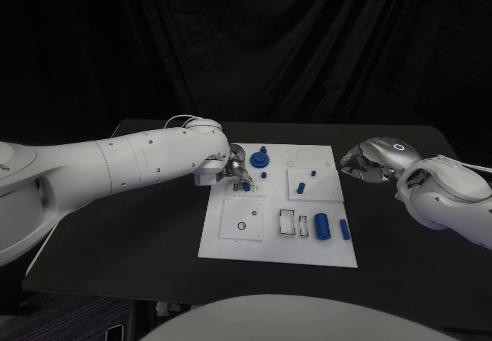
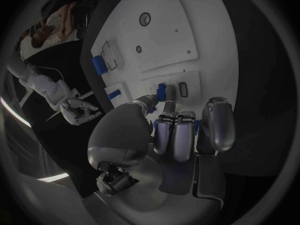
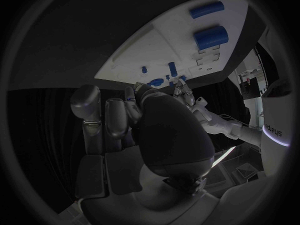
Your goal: Assemble the parts on the task board
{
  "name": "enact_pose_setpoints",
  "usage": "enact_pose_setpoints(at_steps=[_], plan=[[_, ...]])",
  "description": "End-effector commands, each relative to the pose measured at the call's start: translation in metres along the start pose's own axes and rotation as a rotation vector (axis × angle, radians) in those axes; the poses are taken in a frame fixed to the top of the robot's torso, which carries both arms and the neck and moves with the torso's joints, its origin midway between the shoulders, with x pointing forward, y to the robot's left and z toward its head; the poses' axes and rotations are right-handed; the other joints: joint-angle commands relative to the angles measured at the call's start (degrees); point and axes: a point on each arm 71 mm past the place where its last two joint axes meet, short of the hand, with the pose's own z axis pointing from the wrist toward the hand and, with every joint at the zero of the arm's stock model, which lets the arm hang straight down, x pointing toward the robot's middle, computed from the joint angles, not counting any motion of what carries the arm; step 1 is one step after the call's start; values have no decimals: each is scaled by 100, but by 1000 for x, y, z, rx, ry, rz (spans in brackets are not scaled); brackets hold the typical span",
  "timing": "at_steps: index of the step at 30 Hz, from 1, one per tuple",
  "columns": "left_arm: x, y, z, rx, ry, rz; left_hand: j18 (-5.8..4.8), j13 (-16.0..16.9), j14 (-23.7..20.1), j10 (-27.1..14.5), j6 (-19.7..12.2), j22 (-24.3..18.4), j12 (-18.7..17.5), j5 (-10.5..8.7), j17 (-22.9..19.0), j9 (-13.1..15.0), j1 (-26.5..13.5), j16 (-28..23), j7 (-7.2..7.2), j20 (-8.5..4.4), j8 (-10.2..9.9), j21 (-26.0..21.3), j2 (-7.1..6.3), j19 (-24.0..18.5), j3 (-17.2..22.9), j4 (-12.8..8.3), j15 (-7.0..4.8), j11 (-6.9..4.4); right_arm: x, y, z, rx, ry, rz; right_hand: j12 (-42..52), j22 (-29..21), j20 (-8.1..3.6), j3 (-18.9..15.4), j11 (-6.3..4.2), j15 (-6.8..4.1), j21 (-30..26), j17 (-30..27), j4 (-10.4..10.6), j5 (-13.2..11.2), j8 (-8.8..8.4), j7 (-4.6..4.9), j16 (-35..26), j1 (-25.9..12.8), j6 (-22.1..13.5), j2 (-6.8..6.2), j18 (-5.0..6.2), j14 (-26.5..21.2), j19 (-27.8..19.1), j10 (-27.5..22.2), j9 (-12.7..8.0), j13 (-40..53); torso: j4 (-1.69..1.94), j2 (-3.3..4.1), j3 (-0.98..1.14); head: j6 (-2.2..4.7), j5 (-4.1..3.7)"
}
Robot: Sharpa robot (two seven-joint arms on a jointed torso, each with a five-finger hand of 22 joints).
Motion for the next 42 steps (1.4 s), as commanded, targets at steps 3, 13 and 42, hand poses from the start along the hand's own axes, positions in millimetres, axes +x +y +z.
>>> enact_pose_setpoints(at_steps=[3, 13, 42], plan=[[3, -2, -1, 28, -20, -16, -7, 1502, 595, 604, -28, 995, 21, 28, 1509, 62, -167, 15, -24, -13, 73, -34, -107, -33, 394, -200, -37, -29, 2, -2, 0, 28, 15, -5, -15, 636, -1, 32, 27, -37, -39, -16, -6, 30, 28, 0, -45, 63, 20, 18, 10, 84, 30, 9, -4, -21, 3, 4, -2, -1, -1], [6, 13, -15, 39, -124, -89, 7, 1502, 595, 604, -18, 976, 21, 54, 1509, 140, -359, 15, -33, -18, 159, -99, -189, -60, 710, -338, -45, -38, 3, -5, -3, 40, 20, -5, -24, 630, 0, 34, 27, -36, -63, -27, -5, 33, 25, 3, -60, 64, 16, 18, 14, 80, 24, 0, -5, -33, 5, 4, -2, -1, -37], [41, 37, -44, 270, -721, -244, 33, 1502, 595, 604, 5, 940, 21, 28, 1509, 293, -658, 15, -66, -33, 344, -226, -235, -104, 796, -277, -62, -56, 3, -6, -12, 23, -8, 9, -45, 625, 3, 39, 28, -32, -93, -44, -8, 47, 19, 7, -87, 66, 11, 4, 17, 67, 16, -23, -8, -55, 10, 3, 2, -1, -49]])
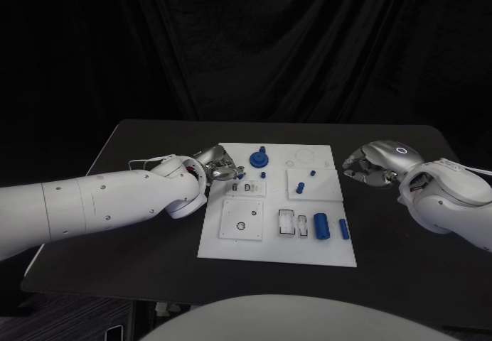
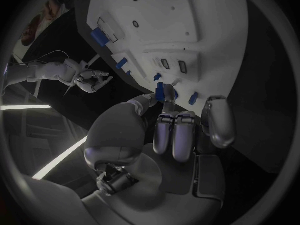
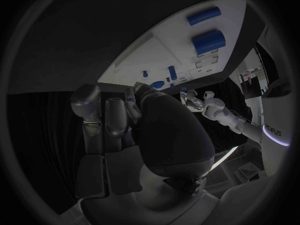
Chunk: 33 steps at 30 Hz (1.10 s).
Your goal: Assemble the parts on the task board
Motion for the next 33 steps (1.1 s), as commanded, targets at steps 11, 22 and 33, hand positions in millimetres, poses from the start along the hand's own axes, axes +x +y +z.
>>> enact_pose_setpoints(at_steps=[11, 22, 33], plan=[[15, 1, -2, 99, -152, 9, 36, 1503, 616, 584, -19, 937, 21, 9, 1509, 26, -100, 15, -21, 3, 55, -20, 42, -27, 13, 91, -45, -36, -1, -1, -1, 2, -22, 2, -24, 625, 4, 40, 27, -32, 8, 9, -12, 29, 21, 6, -2, 45, 18, -27, 16, 68, 17, -26, -8, 3, -15, -6, 12, -1, 16], [30, 6, -1, 79, -110, 15, 37, 1503, 616, 584, -41, 935, 21, -99, 1509, 38, -161, 15, -17, 1, 71, -32, 49, -29, -48, 179, -45, -33, -1, 1, 0, -1, -23, 2, -17, 624, 4, 40, 27, -32, 5, 6, -12, 33, 22, 6, -6, 43, 20, -31, 16, 67, 16, -19, -7, 13, -19, -3, 4, -1, 15], [40, 9, 0, 71, -81, 18, 35, 1503, 616, 584, -41, 936, 21, -114, 1509, 41, -177, 15, -17, 1, 77, -27, 58, -27, -63, 204, -44, -33, -1, -1, -1, 2, -23, 1, -17, 626, 4, 40, 28, -32, 13, 9, -10, 34, 22, 6, -1, 41, 21, -31, 15, 68, 19, -19, -7, 13, -15, 2, 1, -1, 3]])
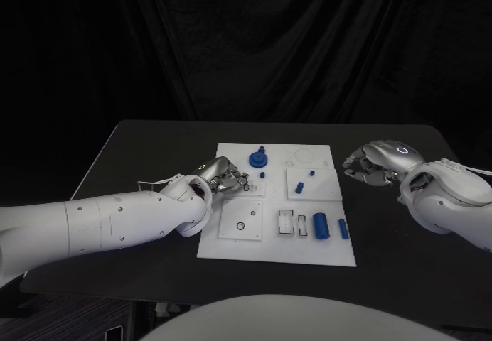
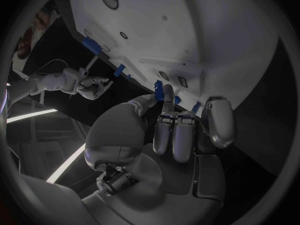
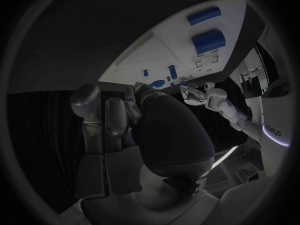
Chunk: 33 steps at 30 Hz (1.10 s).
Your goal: Assemble the parts on the task board
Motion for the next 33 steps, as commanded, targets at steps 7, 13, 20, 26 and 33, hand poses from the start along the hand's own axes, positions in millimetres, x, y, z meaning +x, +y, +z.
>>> enact_pose_setpoints(at_steps=[7, 13, 20, 26, 33], plan=[[5, -2, 1, 19, 23, 7, 37, 1503, 595, 584, -27, 930, 21, -45, 1509, 8, -61, 15, -7, 1, 24, -37, 18, -31, -7, 56, -24, -33, 0, 0, 0, 1, -12, 0, -15, 628, 4, 25, 30, -32, 9, 9, 10, 41, 23, 6, -1, 36, 25, -32, 16, 68, 18, -15, -7, 8, -9, 0, -4, -1, 7], [7, 0, 2, 19, 39, 16, 36, 1503, 595, 584, -23, 930, 21, -60, 1509, 10, -78, 15, -7, 1, 31, -37, 25, -31, -25, 82, -23, -33, 1, -1, 0, 7, -7, -2, -15, 628, 4, 25, 30, -32, 9, 9, 10, 41, 23, 6, -1, 36, 25, -32, 16, 68, 18, -15, -7, 8, 3, 0, -3, -1, 0], [9, 4, 4, 7, 52, 24, 40, 1503, 595, 584, -41, 925, 21, -155, 1509, 11, -119, 15, -4, 3, 36, -62, 12, -42, -102, 145, -21, -30, 1, -1, 0, 8, -4, -2, -19, 629, 5, 26, 31, -32, 12, 6, 13, 44, 24, 6, -5, 31, 28, -30, 15, 68, 20, -18, -7, 2, -1, 3, -4, -1, 2], [11, 5, 3, 1, 63, 26, 44, 1503, 595, 584, -49, 920, 21, -267, 1509, 7, -141, 15, -4, 4, 40, -82, 10, -50, -175, 196, -20, -29, 2, -1, -1, 10, -1, -2, -19, 629, 5, 26, 31, -32, 12, 6, 13, 44, 24, 6, -5, 31, 28, -30, 15, 68, 20, -18, -7, 2, 0, 2, -3, -1, 5], [13, 5, 3, -4, 73, 26, 46, 1503, 595, 584, -59, 917, 21, -317, 1509, 2, -148, 15, -1, 5, 35, -95, 5, -56, -209, 216, -18, -27, 3, -1, -1, 12, 3, -2, -19, 629, 5, 26, 31, -32, 12, 6, 13, 44, 24, 6, -5, 31, 28, -30, 15, 68, 20, -18, -7, 2, -1, 2, -4, -1, 18]])
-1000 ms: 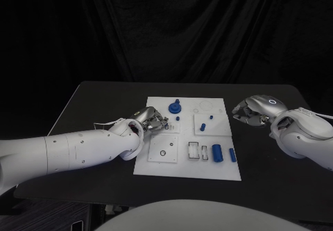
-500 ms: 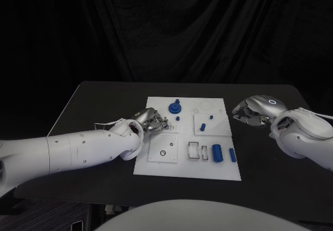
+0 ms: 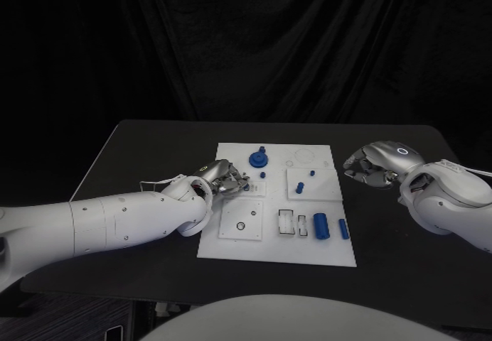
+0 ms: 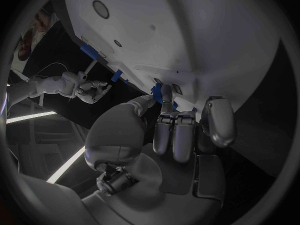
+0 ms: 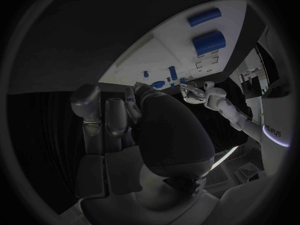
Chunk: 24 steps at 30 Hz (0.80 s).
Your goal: Assemble the parts on the task board
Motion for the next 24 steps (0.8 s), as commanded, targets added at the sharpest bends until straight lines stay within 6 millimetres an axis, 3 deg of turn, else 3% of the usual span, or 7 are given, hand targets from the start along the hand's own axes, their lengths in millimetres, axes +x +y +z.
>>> enact_pose_setpoints(at_steps=[1, 12, 24], plan=[[7, 0, -2, 2, 40, 5, 47, 1503, 595, 584, -50, 917, 21, -54, 1509, -19, -50, 15, 10, -16, 23, -33, -4, -38, -42, 14, -18, -26, 1, -1, -1, 9, -1, -2, -19, 626, 5, 26, 31, -32, 12, 5, 13, 23, 24, 6, -5, 31, 28, -30, 15, 68, 20, -18, -7, 3, 3, 2, -1, -1, 9], [10, 0, -4, -3, 48, 2, 51, 1503, 595, 584, -53, 912, 21, -210, 1509, -35, -60, 15, 16, -12, 21, -58, -17, -48, -149, 66, -14, -22, 2, -1, -1, 13, 2, -2, -19, 626, 5, 26, 31, -32, 12, 5, 13, 23, 24, 6, -5, 31, 28, -30, 15, 68, 20, -18, -7, 3, 5, 5, -2, -1, 8], [10, 4, -5, -9, 40, 1, 62, 1503, 595, 584, -62, 898, 21, -520, 1509, -139, -296, 15, 58, 21, -48, -138, -101, -88, -610, 401, 22, 18, 3, -2, -1, 18, 6, -3, -18, 624, 6, 26, 33, -30, 0, 5, 20, 26, 24, 6, -5, 20, 33, -32, 16, 70, 20, -14, -8, 3, -3, 0, 2, -1, 14]])
